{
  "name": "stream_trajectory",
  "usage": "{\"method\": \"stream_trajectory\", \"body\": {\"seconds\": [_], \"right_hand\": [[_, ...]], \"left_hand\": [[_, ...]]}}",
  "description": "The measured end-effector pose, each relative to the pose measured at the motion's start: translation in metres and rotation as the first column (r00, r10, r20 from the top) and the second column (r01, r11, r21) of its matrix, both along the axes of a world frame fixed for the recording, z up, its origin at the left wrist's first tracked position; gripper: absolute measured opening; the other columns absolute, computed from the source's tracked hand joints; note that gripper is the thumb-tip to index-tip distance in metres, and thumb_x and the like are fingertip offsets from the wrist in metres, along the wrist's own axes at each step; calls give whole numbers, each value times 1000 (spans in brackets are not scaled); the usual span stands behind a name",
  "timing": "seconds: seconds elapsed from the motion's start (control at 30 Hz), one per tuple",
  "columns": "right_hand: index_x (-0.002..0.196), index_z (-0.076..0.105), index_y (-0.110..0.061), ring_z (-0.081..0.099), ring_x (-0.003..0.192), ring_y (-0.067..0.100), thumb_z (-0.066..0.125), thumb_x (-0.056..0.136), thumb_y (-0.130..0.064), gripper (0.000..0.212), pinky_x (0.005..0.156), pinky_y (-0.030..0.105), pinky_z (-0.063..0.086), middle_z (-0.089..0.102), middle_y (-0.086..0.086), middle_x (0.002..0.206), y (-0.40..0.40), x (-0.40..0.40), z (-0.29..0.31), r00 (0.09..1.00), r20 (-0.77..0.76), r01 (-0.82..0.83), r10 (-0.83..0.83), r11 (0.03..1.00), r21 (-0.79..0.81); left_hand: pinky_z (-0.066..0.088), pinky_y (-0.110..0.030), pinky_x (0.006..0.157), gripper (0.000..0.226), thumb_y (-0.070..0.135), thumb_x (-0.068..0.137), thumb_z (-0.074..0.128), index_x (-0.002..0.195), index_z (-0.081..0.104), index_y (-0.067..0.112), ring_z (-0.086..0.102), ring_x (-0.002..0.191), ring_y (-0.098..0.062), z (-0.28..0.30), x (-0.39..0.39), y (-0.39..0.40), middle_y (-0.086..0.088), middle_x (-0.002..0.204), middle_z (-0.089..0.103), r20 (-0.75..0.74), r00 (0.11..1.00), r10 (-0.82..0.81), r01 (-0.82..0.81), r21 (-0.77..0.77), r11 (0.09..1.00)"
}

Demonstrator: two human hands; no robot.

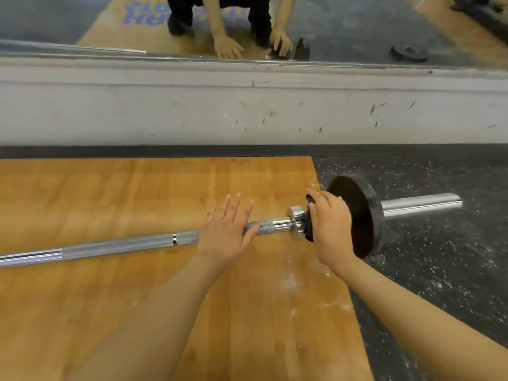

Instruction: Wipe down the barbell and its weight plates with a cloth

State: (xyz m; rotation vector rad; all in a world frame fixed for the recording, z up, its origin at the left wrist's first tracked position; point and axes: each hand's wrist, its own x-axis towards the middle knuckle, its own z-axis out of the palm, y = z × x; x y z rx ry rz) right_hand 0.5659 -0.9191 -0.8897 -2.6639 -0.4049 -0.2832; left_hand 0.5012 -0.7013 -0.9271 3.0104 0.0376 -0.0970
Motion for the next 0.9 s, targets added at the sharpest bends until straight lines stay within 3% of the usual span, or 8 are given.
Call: {"method": "stream_trajectory", "body": {"seconds": [0.13,0.27,0.37,0.47,0.67,0.8,0.9], "right_hand": [[136,52,-19,51,122,18,37,102,-25,38,117,50,18,60,-1,125,2,3,-11,996,-73,-41,45,998,52],[134,51,-19,51,125,19,41,99,-33,39,115,46,22,58,-1,130,-4,-3,-24,987,-72,-133,146,977,166],[123,60,-15,45,132,24,38,98,-41,42,115,52,20,50,5,142,-17,-14,-35,986,22,-165,164,984,71],[127,60,-13,43,135,28,41,98,-38,43,113,57,25,50,9,142,-21,-24,-43,977,95,-191,190,981,3],[114,68,-9,51,127,33,64,92,-18,24,102,50,43,61,13,129,3,-25,-47,932,216,-279,292,956,-92],[118,65,-4,53,121,32,52,97,-22,30,99,47,46,60,14,126,-9,-17,-47,915,213,-332,343,939,-88],[121,63,-1,53,117,32,44,99,-22,35,100,46,44,59,15,124,-32,-9,-47,971,137,-199,194,980,19]], "left_hand": [[-5,-39,118,77,67,90,-9,154,13,32,3,150,-21,-8,-5,-7,-3,162,12,12,996,93,-93,26,995],[2,-40,118,70,60,95,1,152,27,28,17,148,-23,-8,-11,-13,-4,159,25,43,992,116,-119,63,991],[12,-43,117,67,58,97,8,149,36,26,26,146,-25,-8,-15,-16,-5,156,33,54,991,125,-129,80,988],[17,-45,117,66,57,98,10,149,38,25,26,145,-24,-9,-18,-19,-4,155,33,56,989,134,-139,85,987],[18,-44,118,67,57,99,9,148,39,24,26,146,-23,-12,-21,-21,-4,154,36,69,988,136,-143,103,984],[16,-42,118,70,59,98,4,149,38,24,26,145,-23,-12,-20,-19,-3,154,36,70,989,133,-140,110,984],[15,-41,117,71,58,99,3,147,40,23,29,144,-24,-11,-18,-19,-5,152,39,77,989,127,-135,113,984]]}}
